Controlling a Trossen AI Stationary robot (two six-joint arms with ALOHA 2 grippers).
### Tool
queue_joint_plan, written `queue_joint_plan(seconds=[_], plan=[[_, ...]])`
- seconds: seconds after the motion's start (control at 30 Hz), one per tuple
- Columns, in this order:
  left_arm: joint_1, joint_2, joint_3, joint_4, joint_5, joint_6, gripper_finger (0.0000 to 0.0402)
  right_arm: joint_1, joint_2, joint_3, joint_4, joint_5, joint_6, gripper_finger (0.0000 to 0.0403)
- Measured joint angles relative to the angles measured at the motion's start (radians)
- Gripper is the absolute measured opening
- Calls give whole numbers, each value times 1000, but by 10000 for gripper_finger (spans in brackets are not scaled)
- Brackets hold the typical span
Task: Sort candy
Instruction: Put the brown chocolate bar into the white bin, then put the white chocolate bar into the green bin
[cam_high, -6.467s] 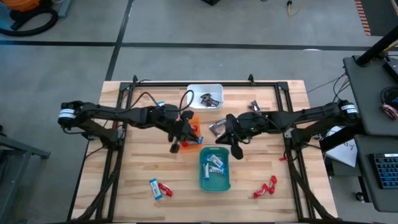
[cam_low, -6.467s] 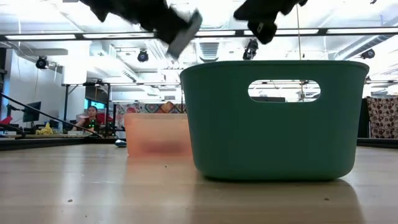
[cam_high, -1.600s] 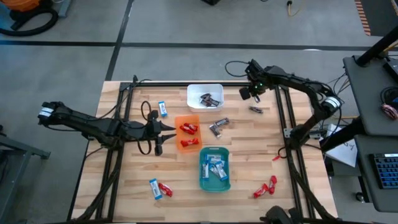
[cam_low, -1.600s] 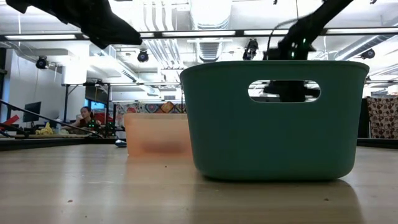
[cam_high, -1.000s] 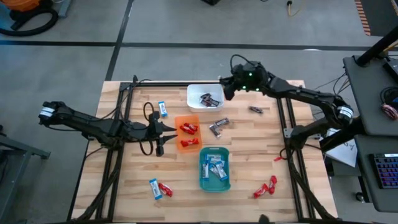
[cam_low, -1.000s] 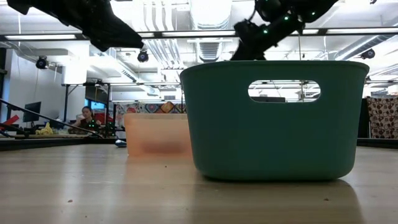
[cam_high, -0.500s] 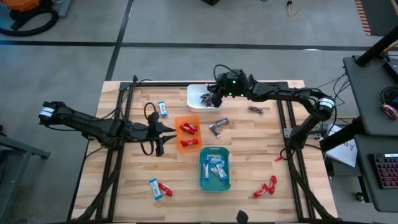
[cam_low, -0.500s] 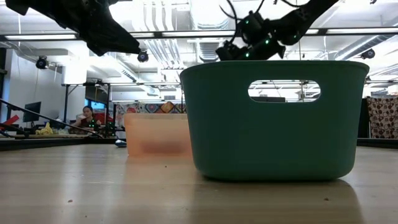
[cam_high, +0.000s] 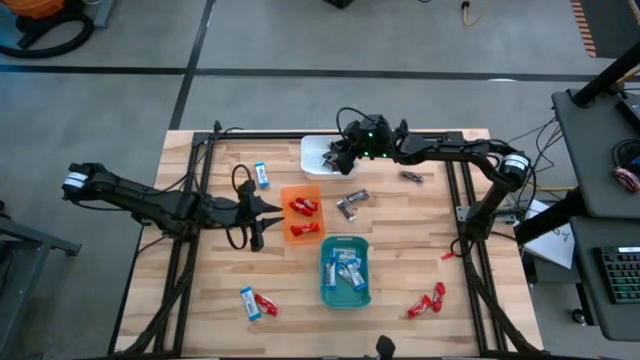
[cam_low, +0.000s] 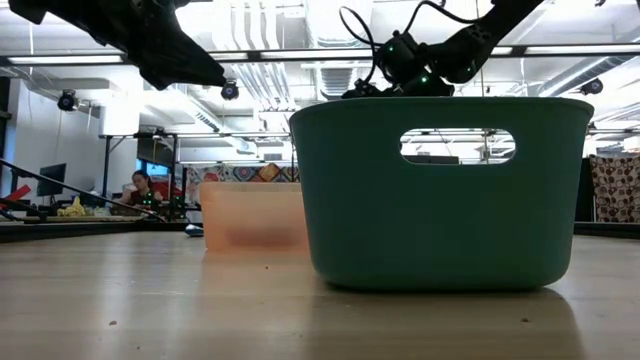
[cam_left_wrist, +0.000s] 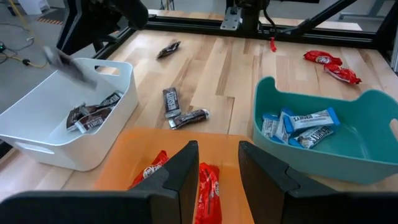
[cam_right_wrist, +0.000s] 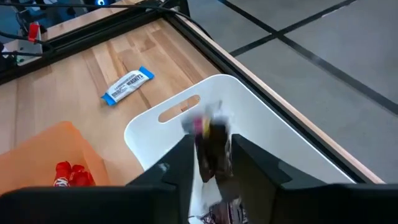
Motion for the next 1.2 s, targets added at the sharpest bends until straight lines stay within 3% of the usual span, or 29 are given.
queue_joint_plan(seconds=[0.27, 0.43, 0.6, 0.73, 0.97, 1.2], plan=[[0, 0, 0, -1, -122, -45, 97, 0, -34, 0, -46, 0, 15, 165], [6, 0, 1, -1, -229, -78, 95, 6, -79, 0, -167, -8, 52, 177], [55, 1, 1, 0, -232, -78, 78, 42, -140, 0, -341, -11, 95, 175], [132, 9, 1, 4, -164, -58, 65, 95, -176, 0, -463, -12, 135, 168], [337, 44, 2, 19, 93, -43, 28, 194, -210, 0, -542, -11, 195, 168], [517, 41, 2, -99, 116, -45, 1, 255, -213, 0, -544, -3, 220, 163]])
